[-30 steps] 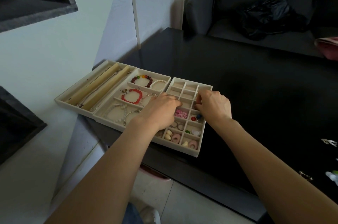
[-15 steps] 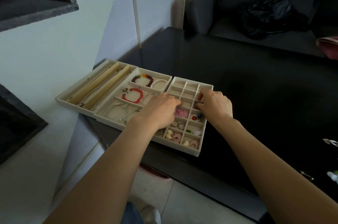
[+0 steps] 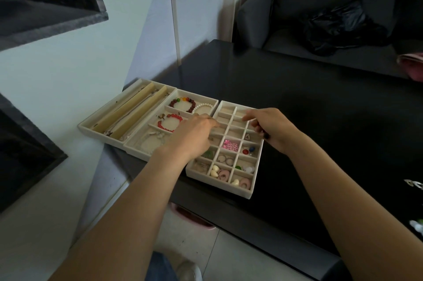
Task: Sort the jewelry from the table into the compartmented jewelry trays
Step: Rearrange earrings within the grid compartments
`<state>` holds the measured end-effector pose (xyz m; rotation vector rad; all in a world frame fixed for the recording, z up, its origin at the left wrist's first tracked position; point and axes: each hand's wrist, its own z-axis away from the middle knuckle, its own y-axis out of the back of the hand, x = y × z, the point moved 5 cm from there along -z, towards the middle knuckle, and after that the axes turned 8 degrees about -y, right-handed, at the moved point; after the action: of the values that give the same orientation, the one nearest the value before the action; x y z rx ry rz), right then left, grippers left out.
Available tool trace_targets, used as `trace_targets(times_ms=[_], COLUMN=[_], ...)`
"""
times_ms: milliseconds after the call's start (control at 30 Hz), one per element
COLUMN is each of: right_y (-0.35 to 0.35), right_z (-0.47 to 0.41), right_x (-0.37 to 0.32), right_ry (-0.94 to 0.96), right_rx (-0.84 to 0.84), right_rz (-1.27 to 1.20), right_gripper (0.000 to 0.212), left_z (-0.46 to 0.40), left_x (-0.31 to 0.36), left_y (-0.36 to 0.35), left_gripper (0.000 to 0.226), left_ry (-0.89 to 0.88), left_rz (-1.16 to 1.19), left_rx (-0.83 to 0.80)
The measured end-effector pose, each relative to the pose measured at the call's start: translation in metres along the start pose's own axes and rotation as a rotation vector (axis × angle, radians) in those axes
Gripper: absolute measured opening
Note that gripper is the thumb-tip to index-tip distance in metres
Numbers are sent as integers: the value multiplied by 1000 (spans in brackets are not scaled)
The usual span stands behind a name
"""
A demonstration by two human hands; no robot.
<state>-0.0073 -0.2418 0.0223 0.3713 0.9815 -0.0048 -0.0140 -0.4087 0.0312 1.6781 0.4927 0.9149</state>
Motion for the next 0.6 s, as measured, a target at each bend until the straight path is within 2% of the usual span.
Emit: trace_targets(times_ms=[67,133,233,300,367,467,600], right_y=[-5,-12,-25,-33,-39,-41,-38], right_z=[5,8,11,11,10,5,-1], right_x=[2,4,3,2,0,0,3], right_ry=[-111,-200,-250,-265,-261,-203,-195], right_rx=[-154,-311,-417,-403,-387,-328,-234], right_rz=[-320,-630,-881,-904,-932,-830,-580], right_gripper=[28,27,26,19,14,17,27], left_z=[-1,-4,-11,-14,-16,-20,-16], left_x=[2,9,18,16,12,9,-5], left_y=[2,2,7,13,13,8,1], left_gripper=[54,43,27,23,22,22,26], left_ry=[8,30,68,137,200,242,241], left_rz=[51,202,410,466,522,493,226], left_rx=[39,97,249,375,424,407,282])
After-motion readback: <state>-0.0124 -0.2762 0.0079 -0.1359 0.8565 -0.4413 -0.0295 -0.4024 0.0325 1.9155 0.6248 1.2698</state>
